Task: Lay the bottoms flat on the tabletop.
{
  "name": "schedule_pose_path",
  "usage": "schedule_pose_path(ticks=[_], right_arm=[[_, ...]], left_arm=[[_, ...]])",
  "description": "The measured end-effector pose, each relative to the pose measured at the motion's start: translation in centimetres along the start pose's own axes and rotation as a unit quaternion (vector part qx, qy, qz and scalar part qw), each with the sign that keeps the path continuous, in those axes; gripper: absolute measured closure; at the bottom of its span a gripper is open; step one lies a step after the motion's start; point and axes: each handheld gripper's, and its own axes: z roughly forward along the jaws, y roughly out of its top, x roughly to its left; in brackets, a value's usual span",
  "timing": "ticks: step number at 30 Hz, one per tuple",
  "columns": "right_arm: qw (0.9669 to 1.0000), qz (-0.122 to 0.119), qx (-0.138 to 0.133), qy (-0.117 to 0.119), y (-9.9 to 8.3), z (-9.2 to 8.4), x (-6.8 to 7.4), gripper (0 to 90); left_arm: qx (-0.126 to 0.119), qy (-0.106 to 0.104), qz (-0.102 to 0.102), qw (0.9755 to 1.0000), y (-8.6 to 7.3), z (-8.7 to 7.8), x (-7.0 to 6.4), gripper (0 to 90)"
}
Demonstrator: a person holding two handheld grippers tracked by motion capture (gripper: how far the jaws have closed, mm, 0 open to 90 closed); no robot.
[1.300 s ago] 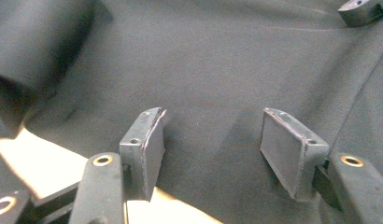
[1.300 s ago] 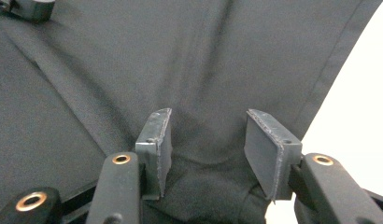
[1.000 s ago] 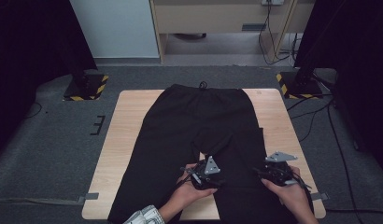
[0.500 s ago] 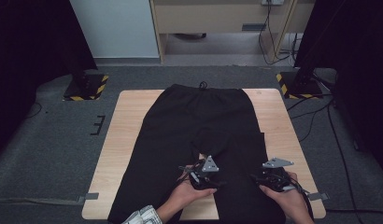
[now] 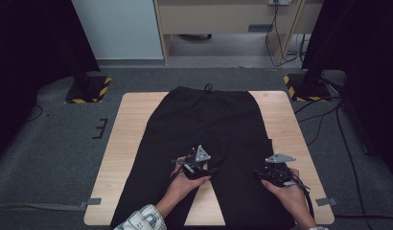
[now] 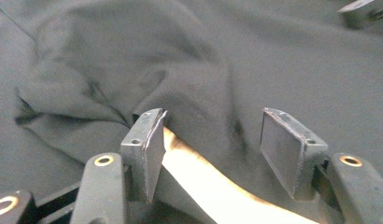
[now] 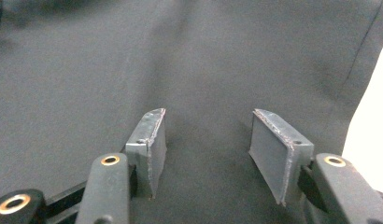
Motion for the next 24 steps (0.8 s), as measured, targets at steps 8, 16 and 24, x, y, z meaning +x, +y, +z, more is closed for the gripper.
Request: schedule_pose_path(ticks=[8,16,24], right_arm=[[0.9999,-0.001,-0.010,0.000,-0.9,-0.6,0.4,45.5],[0.9999,0.000,-0.013,0.000,-1.9,-1.5,1.4,45.3],[0.9998,-0.001,0.004,0.018,-2.0,-2.0,2.1,42.8]], left_arm=[[-0.002,0.006,0.006,1.0000,0.0,0.4,-1.0,39.4],[-0.003,0.001,0.011,0.9999,0.0,0.8,-1.7,37.7],[0.001,-0.003,0.018,0.9998,-0.2,0.6,-2.0,38.0]])
